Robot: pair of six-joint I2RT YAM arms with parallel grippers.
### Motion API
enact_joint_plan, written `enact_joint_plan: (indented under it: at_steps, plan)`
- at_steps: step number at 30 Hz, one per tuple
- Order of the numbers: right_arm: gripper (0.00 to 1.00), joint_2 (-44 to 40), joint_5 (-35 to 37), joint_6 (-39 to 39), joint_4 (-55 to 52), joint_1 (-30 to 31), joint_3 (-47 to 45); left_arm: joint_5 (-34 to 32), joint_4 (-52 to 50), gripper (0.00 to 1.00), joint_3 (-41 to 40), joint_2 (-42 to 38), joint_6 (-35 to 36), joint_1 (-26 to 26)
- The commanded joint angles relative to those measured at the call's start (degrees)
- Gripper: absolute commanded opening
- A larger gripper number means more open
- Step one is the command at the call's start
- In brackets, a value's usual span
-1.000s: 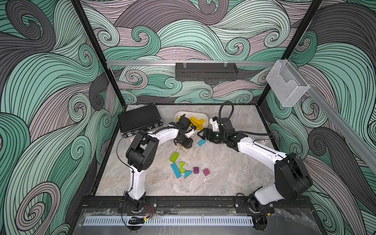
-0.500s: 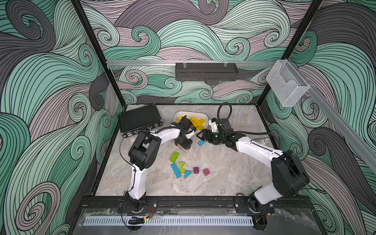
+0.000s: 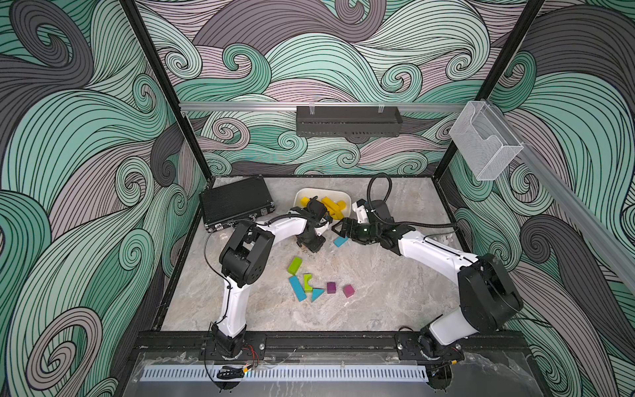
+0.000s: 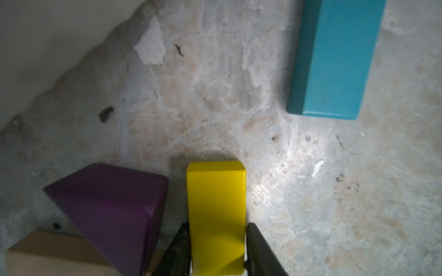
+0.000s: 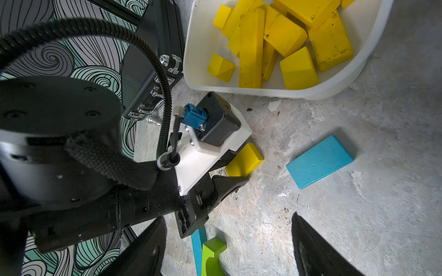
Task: Pick out the yellow building blocks
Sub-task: Pick up the building block from the center of the board.
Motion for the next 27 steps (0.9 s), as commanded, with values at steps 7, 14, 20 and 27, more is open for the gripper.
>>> enact_joint_plan:
  at_steps: [7, 14, 20, 27]
  plan:
    - [0.82, -0.3, -1.1, 0.7, -0.6, -0.3, 0.7, -1.2, -2.2, 0.27, 1.3, -1.5, -0.5, -0.8]
    - [0.82, -1.2, -1.3, 0.5, -1.7, -0.3, 0.4, -0.9, -2.0, 0.22, 0.9, -2.7, -1.0, -0.9]
    - [0.91, -2.1, -2.6, -1.6, -4.2, -0.3, 1.8, 0.2, -0.3, 0.16, -0.4, -4.4, -1.4, -0.9]
    - [0.99, -5.4, 0.1, -4.2, -6.6, -0.3, 2.4, 1.8, -0.6, 0.07, 0.4, -4.4, -2.4, -0.8]
